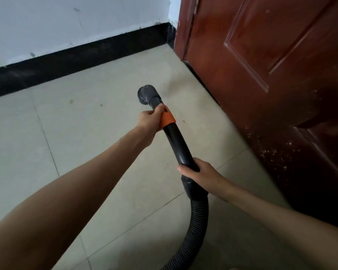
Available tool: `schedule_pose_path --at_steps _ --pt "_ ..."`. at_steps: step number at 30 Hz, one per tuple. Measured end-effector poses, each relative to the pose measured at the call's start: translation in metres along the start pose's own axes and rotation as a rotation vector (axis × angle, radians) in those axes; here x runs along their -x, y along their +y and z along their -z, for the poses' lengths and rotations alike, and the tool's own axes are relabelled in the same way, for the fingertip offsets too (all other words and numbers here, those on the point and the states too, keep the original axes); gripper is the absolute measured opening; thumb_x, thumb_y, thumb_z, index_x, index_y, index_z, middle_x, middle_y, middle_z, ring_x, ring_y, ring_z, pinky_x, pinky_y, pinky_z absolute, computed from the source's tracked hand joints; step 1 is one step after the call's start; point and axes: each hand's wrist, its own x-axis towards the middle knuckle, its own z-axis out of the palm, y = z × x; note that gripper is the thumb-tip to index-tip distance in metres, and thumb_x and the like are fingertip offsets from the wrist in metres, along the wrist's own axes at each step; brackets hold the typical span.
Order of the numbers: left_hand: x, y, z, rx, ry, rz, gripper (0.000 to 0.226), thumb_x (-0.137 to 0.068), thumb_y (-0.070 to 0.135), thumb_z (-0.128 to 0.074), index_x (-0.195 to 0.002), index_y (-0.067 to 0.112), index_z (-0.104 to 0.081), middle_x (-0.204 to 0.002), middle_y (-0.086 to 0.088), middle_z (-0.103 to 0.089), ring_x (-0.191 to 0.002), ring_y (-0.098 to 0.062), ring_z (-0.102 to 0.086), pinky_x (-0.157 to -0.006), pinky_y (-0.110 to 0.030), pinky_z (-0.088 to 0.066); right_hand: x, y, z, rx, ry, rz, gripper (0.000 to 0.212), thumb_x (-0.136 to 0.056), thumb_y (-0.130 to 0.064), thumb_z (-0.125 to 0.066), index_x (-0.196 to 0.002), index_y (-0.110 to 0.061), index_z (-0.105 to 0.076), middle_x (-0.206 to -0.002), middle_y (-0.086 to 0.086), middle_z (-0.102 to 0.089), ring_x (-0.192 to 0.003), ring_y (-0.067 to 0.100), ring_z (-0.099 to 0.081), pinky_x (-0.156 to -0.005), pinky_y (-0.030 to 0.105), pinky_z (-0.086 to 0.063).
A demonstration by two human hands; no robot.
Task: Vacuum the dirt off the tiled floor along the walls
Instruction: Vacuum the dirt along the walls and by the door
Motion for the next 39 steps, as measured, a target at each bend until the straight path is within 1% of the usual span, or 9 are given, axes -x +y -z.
schedule_pose_path --at_steps 5,8,14,19,24,27,30,34,39 --pt "0.005 0.060 0.037 0.081 0.001 -0.066 0.023 -0.092 0.024 -0.059 -0.083 0.003 -0.056 -0.076 -0.004 -0.058 -0.060 -0.011 -0.062 -0.058 -0.022 -0.053 -0.013 -0.048 -0.010 0.084 0.103 0.171 0.014 -0.085 -0.036 -0.069 -0.085 -0.027 -0.058 -0.069 -0.013 -0.064 -0.067 0.001 -0.061 -0.062 0.016 -0.047" --pt "0.021 0.097 0.063 0.104 -0.078 -0.093 0.032 -0.095 0.029 -0.055 -0.100 -0.002 -0.055 -0.094 -0.009 -0.063 -0.073 -0.014 -0.067 -0.063 -0.021 -0.055 -0.015 -0.094 -0.012 0.122 0.098 0.233 0.017 -0.084 -0.041 -0.068 -0.084 -0.029 -0.057 -0.068 -0.020 -0.064 -0.065 -0.002 -0.061 -0.058 0.011 -0.045" --pt "0.065 0.161 0.106 0.072 -0.227 -0.185 0.033 -0.099 0.035 -0.045 -0.098 0.007 -0.061 -0.093 -0.009 -0.064 -0.078 -0.017 -0.066 -0.071 -0.024 -0.056 -0.014 -0.192 -0.025 0.159 0.153 0.385 0.016 -0.086 -0.041 -0.068 -0.084 -0.031 -0.056 -0.068 -0.014 -0.063 -0.066 0.003 -0.061 -0.063 0.021 -0.049" --pt "0.098 0.221 0.151 0.150 -0.091 -0.279 0.033 -0.096 0.038 -0.051 -0.096 0.007 -0.061 -0.078 -0.004 -0.067 -0.068 -0.012 -0.069 -0.061 -0.023 -0.054 -0.004 -0.275 -0.046 0.250 0.084 0.534 0.016 -0.091 -0.042 -0.062 -0.082 -0.033 -0.052 -0.070 -0.013 -0.060 -0.066 -0.005 -0.058 -0.058 0.011 -0.042" --pt "0.103 0.260 0.187 0.236 -0.023 -0.317 0.035 -0.095 0.038 -0.051 -0.098 0.004 -0.059 -0.070 -0.003 -0.071 -0.075 -0.018 -0.071 -0.064 -0.026 -0.056 -0.017 -0.332 -0.062 0.346 0.028 0.631 0.025 -0.090 -0.047 -0.059 -0.092 -0.022 -0.057 -0.080 -0.001 -0.066 -0.077 0.013 -0.063 -0.071 0.032 -0.050" --pt "0.114 0.279 0.199 0.281 0.047 -0.330 0.035 -0.096 0.037 -0.051 -0.099 0.003 -0.058 -0.067 -0.002 -0.071 -0.070 -0.019 -0.071 -0.062 -0.029 -0.057 -0.019 -0.358 -0.069 0.331 -0.022 0.693 0.017 -0.090 -0.045 -0.061 -0.086 -0.031 -0.053 -0.081 -0.001 -0.068 -0.079 0.016 -0.065 -0.072 0.032 -0.050" --pt "0.148 0.308 0.207 0.290 0.138 -0.297 0.035 -0.095 0.037 -0.052 -0.099 0.003 -0.058 -0.081 -0.011 -0.067 -0.071 -0.021 -0.071 -0.061 -0.030 -0.057 0.001 -0.390 -0.071 0.287 -0.155 0.655 0.014 -0.088 -0.045 -0.064 -0.086 -0.036 -0.053 -0.074 -0.006 -0.068 -0.072 0.007 -0.065 -0.069 0.024 -0.050" --pt "0.220 0.366 0.218 0.205 0.253 -0.261 0.034 -0.096 0.037 -0.049 -0.099 0.005 -0.059 -0.091 -0.012 -0.060 -0.067 -0.016 -0.069 -0.060 -0.027 -0.056 0.055 -0.453 -0.075 0.162 -0.395 0.540 0.015 -0.089 -0.035 -0.068 -0.091 -0.023 -0.059 -0.065 -0.012 -0.067 -0.060 0.000 -0.063 -0.059 0.012 -0.047" --pt "0.328 0.445 0.250 0.210 0.420 -0.276 0.033 -0.094 0.040 -0.052 -0.096 0.009 -0.064 -0.084 -0.004 -0.062 -0.070 -0.014 -0.067 -0.062 -0.028 -0.053 0.150 -0.548 -0.100 0.127 -0.566 0.533 0.016 -0.093 -0.032 -0.064 -0.091 -0.018 -0.056 -0.066 -0.007 -0.067 -0.063 0.005 -0.063 -0.062 0.016 -0.049"
